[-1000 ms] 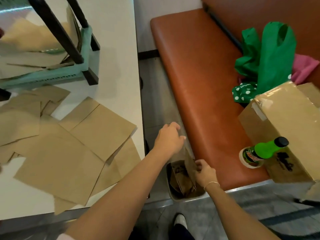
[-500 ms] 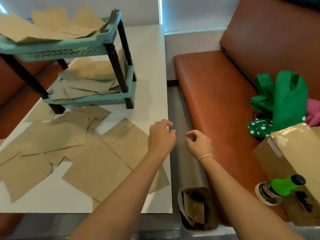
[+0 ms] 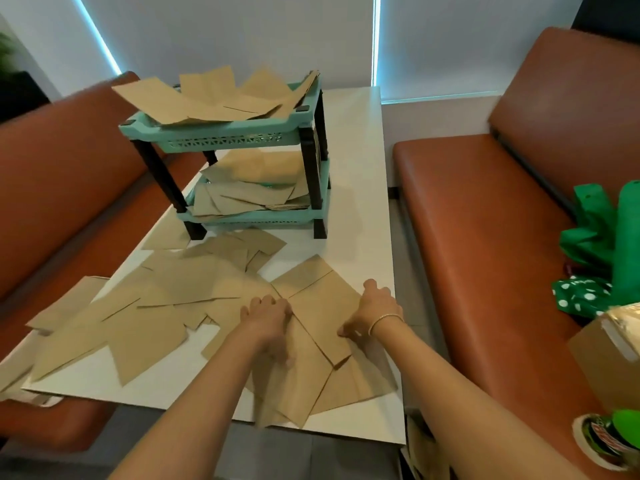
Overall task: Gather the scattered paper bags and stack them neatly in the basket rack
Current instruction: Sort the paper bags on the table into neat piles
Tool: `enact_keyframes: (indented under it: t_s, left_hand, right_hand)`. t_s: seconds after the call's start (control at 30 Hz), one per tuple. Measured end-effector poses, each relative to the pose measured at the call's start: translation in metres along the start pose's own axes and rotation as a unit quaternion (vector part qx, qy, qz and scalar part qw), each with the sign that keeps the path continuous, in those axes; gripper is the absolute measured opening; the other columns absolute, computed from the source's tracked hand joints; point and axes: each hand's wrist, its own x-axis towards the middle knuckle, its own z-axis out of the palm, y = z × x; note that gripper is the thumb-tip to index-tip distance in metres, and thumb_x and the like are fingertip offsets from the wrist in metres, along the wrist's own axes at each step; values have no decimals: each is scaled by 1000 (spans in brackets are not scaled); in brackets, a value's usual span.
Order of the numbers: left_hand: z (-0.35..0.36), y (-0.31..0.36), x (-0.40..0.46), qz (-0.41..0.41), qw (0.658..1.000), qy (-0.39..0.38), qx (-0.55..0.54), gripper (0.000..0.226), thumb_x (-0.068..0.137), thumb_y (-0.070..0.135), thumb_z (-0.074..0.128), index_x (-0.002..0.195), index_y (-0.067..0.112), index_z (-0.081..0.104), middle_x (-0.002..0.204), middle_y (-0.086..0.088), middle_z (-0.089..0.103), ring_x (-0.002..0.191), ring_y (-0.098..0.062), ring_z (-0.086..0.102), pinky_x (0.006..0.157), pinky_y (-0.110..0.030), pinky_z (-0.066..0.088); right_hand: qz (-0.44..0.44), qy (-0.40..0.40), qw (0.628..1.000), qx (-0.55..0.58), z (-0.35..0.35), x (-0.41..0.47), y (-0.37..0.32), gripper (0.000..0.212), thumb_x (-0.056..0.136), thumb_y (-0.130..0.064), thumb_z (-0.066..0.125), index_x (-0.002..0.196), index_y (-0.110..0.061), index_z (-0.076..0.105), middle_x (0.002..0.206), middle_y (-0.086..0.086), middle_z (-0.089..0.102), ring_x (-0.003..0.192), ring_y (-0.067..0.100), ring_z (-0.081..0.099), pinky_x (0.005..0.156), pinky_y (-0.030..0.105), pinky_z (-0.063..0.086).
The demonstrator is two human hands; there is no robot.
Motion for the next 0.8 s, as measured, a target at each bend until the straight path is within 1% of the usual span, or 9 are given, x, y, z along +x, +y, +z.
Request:
enact_keyframes:
  t_s: [0.13, 0.2, 0.3, 0.37, 0.47, 0.53, 0.6, 0.7, 0.8]
  left_hand:
    - [-3, -5, 3, 31, 999, 3, 18, 80, 59, 39, 84, 126, 29, 40, 132, -1, 41, 124, -24, 28, 105, -37, 26]
    - [-7, -2, 4, 38, 998, -1, 52, 76, 59, 42, 84, 122, 29, 44, 130, -4, 39, 123, -25, 26, 104, -37, 28]
    - [-10, 1, 6, 49, 989, -21, 135, 80, 62, 48, 80, 131, 29, 46, 134, -8, 33, 129, -29, 21, 112, -42, 22]
    - [-12, 3, 6, 57, 983, -21, 172, 73, 66, 50, 77, 130, 27, 50, 134, -8, 36, 130, -30, 22, 114, -44, 19]
    - [-22, 2, 5, 80, 980, 20, 184, 39, 76, 40, 72, 110, 22, 61, 120, -4, 53, 120, -25, 39, 106, -35, 29]
    - [-35, -1, 2, 70, 988, 26, 134, 33, 77, 30, 74, 107, 22, 62, 111, 0, 58, 108, -20, 50, 92, -28, 37]
    - [-50, -7, 0, 54, 996, 19, 61, 43, 72, 23, 79, 110, 25, 60, 110, 2, 56, 102, -18, 52, 81, -26, 41]
    - [-72, -14, -7, 48, 997, -12, -61, 56, 67, 21, 82, 115, 28, 54, 106, 2, 52, 98, -18, 51, 85, -30, 44]
    - [-94, -15, -20, 93, 983, -34, -158, 42, 74, 24, 78, 110, 29, 58, 99, 5, 61, 93, -15, 58, 77, -27, 43]
  right_hand:
    - [3, -23, 999, 36, 0, 2, 0, 74, 63, -35, 83, 119, -17, 38, 111, 6, 56, 102, 25, 56, 90, 36, 50]
    - [-6, -11, 999, 45, 1, 4, 3, 50, 72, -31, 76, 111, -19, 46, 106, 4, 59, 97, 22, 57, 88, 34, 50]
    - [-32, 11, 997, 69, -3, 4, 7, 11, 86, -22, 56, 92, -14, 55, 92, 5, 58, 83, 19, 53, 78, 31, 50]
    - [-37, 23, 990, 135, -12, 2, 11, 15, 90, -18, 48, 95, -8, 59, 90, 5, 57, 82, 20, 51, 70, 29, 44]
    - [-51, 34, 972, 225, -28, -1, 19, 17, 93, -16, 48, 101, -8, 60, 91, 6, 59, 85, 23, 55, 73, 33, 45]
    - [-62, 47, 956, 283, -37, -2, 26, 11, 93, -15, 51, 94, -13, 62, 89, 6, 62, 81, 23, 56, 72, 36, 46]
    - [-62, 61, 934, 345, -46, -3, 33, 14, 93, -15, 52, 85, -23, 60, 85, 1, 63, 79, 20, 57, 72, 37, 49]
    - [-70, 64, 921, 379, -54, -8, 40, 11, 94, -12, 51, 92, -19, 59, 83, 0, 61, 75, 18, 56, 68, 34, 50]
    - [-71, 85, 908, 405, -55, -9, 45, 10, 94, -11, 50, 97, -16, 58, 89, 3, 60, 73, 15, 54, 67, 30, 46]
